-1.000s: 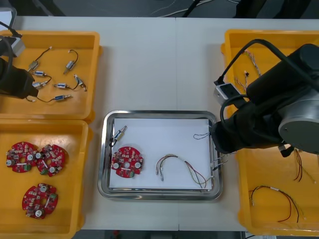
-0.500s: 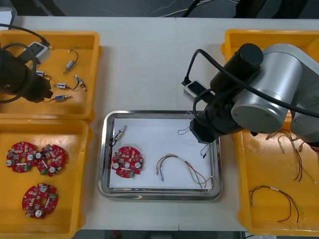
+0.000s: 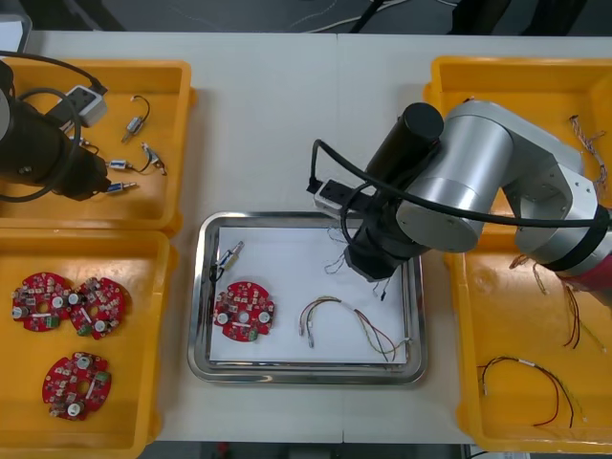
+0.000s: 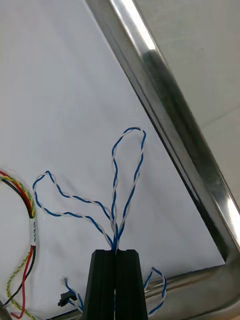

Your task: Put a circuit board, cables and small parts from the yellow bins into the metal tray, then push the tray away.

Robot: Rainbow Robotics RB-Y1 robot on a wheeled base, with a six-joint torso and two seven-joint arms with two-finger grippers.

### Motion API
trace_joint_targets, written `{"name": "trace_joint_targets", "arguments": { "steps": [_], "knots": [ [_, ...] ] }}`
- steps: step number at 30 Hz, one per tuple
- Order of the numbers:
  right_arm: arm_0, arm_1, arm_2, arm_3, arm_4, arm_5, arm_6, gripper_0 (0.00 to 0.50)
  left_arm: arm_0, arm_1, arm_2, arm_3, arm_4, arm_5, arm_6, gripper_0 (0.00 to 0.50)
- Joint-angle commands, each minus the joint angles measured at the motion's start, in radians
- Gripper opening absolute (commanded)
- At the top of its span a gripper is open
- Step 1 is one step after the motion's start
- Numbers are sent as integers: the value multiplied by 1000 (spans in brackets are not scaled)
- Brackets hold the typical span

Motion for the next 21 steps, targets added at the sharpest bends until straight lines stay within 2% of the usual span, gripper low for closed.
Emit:
{"name": "trace_joint_targets", "arguments": {
  "steps": [1,9,17,19,21],
  "knots": [
    [-41,29,43,9,15,-41,84,0,-1,44,3,-1,-12,-31,-117,500],
    [-41,29,127,27,56,-125,102,0,-1,44,41,97,9,-131,-310,500],
    [-41,30,146,47,61,-143,117,1,-1,44,38,121,12,-172,-451,500],
    [-41,30,144,46,61,-143,119,79,-1,44,29,129,17,-186,-476,500],
    [-46,30,144,46,67,-145,120,250,-1,44,15,135,23,-206,-505,500]
  ]
}}
